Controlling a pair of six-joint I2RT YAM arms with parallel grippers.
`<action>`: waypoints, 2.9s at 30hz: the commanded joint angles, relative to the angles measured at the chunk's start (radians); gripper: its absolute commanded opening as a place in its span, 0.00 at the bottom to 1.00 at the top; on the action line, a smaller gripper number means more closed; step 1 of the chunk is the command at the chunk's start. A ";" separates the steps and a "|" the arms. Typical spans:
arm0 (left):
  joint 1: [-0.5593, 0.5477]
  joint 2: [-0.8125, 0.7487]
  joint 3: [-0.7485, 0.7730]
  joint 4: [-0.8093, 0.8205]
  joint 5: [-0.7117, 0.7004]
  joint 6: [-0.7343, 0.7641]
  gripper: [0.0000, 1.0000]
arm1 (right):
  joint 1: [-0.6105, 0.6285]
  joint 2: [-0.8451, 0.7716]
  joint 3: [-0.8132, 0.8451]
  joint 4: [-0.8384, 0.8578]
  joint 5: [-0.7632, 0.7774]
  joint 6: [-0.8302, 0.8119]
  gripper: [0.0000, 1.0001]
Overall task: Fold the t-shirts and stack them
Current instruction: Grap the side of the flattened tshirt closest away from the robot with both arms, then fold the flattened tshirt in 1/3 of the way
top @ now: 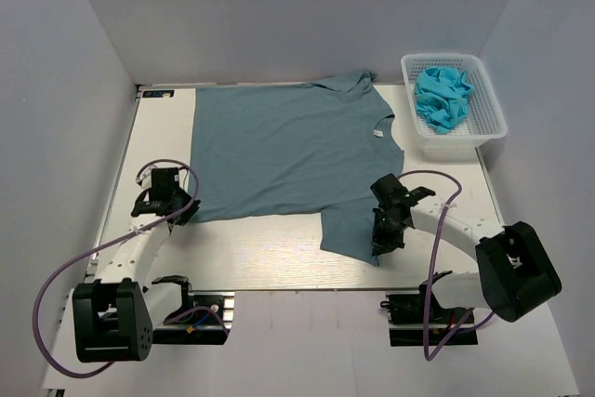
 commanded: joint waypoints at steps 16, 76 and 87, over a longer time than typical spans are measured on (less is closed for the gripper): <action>0.004 0.131 0.053 -0.045 -0.122 -0.110 0.81 | 0.009 -0.048 0.025 0.005 0.040 -0.002 0.00; 0.011 0.841 0.842 0.074 -0.095 -0.067 0.00 | -0.287 0.873 1.548 -0.110 0.122 -0.292 0.00; 0.021 1.096 1.293 -0.204 -0.020 -0.007 1.00 | -0.273 0.883 1.556 0.002 0.036 -0.459 0.90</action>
